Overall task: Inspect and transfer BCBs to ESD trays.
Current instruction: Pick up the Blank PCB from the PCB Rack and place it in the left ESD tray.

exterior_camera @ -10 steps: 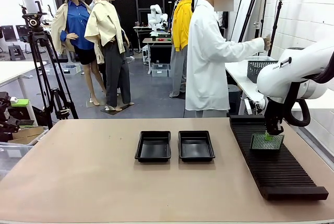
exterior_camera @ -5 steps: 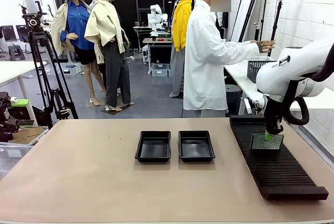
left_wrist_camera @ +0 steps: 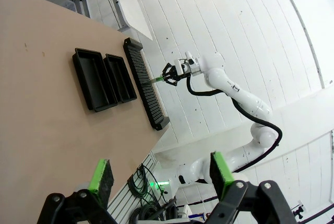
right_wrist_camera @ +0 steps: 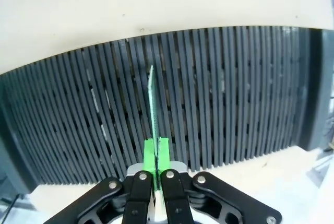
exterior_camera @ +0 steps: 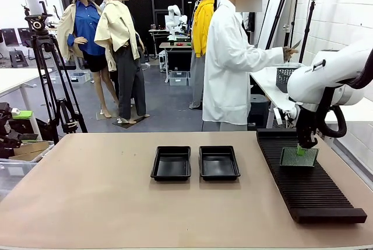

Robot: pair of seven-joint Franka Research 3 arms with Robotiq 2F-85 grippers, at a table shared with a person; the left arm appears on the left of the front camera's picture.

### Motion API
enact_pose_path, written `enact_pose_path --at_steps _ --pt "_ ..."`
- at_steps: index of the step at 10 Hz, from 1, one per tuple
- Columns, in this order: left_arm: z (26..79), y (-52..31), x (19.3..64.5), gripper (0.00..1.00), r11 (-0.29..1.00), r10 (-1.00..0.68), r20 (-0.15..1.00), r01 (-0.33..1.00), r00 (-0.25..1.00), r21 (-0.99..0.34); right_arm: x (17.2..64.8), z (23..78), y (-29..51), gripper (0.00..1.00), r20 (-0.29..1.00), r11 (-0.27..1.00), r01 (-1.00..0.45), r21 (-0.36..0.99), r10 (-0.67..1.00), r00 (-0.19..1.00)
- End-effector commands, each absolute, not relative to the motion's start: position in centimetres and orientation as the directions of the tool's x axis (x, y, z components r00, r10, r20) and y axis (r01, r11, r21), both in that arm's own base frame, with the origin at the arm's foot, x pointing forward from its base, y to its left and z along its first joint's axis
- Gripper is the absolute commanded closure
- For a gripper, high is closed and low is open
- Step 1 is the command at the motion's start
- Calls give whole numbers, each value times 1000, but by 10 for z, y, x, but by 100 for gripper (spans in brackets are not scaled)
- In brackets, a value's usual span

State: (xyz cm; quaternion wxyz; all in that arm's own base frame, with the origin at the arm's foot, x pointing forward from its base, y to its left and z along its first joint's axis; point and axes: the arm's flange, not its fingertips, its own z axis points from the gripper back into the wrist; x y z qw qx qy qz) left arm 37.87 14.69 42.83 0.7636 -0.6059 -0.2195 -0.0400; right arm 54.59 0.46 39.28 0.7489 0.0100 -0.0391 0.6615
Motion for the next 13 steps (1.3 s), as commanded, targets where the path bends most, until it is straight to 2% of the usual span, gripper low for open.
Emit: enact_pose_path --at_steps 1,4,6,8,10,11,13 --pt "430 148 378 2 261 215 376 318 902 -912 535 431 -2 100 96 141 -989 -36 986 137" --pt "430 148 378 2 261 215 376 318 902 -912 519 472 -7 100 101 137 -988 -66 986 130" --pt "430 148 378 2 261 215 376 318 902 -912 509 489 -10 100 156 133 -990 -48 980 125" --pt "430 148 378 2 261 215 376 318 902 -912 484 513 -15 100 161 250 -968 36 954 253" --pt "430 148 378 2 261 215 376 318 902 -912 417 539 -28 100 173 341 -925 164 914 368" --pt "430 148 378 2 261 215 376 318 902 -912 380 537 -33 100 128 401 -893 205 893 431" --pt "430 148 378 2 261 215 376 318 902 -912 358 528 -42 100 128 424 -874 236 878 460"
